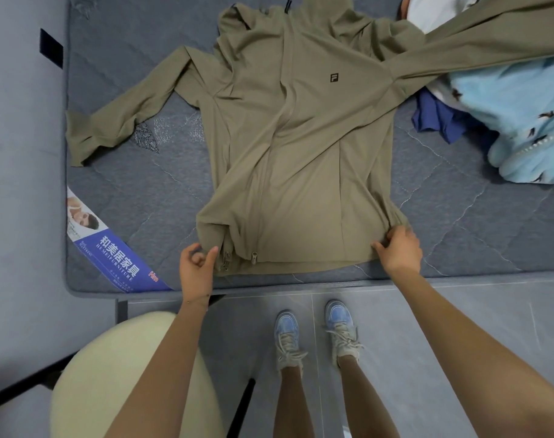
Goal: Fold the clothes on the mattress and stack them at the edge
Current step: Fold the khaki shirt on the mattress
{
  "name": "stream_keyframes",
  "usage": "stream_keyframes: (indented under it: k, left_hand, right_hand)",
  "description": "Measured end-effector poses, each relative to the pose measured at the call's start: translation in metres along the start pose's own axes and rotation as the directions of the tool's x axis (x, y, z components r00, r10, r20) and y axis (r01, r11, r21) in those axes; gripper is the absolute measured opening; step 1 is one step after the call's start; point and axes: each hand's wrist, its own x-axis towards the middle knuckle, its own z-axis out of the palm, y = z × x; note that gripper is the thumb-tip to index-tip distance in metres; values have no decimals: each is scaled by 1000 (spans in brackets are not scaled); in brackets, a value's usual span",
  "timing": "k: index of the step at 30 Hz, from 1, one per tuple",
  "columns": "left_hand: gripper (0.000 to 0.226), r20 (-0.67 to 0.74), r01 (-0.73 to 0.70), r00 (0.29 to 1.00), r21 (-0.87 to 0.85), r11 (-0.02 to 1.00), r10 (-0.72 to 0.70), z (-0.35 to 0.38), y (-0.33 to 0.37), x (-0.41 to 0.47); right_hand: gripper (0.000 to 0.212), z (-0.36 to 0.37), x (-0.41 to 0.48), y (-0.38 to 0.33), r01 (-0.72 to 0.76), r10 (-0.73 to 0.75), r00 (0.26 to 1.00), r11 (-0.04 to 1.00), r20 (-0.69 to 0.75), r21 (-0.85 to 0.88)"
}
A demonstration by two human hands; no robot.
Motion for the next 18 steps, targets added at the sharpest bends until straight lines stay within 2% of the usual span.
stream_keyframes:
  k: [3,5,7,9,12,16,18]
  left_hand:
    - [15,41,-57,998,87,995,54,-1,-3,-2]
    - [16,39,-81,996,122,989,77,-4,-3,-2]
    - [23,43,-99,995,145,984,94,-7,-2,-1]
    - [25,70,-104,993,173,979,93,-10,-2,-1]
    - [20,105,-74,993,190,979,55,-9,-1,-2]
    - [12,104,-67,994,241,968,43,2,5,-3]
    - [17,108,-63,994,286,956,33,10,7,-1]
  right_hand:
    - [13,-5,7,3,40,-40,999,998,8,57]
    - [13,-12,7,10,37,-22,996,984,-90,173]
    - [16,-21,7,21,-7,71,971,963,-227,271]
    - [17,-30,9,35,-87,190,938,939,-290,333]
    - [15,-40,16,50,-215,332,903,898,-272,383]
    - [15,-47,25,48,-290,422,868,860,-263,420]
    - [16,-50,29,38,-327,452,843,860,-290,390]
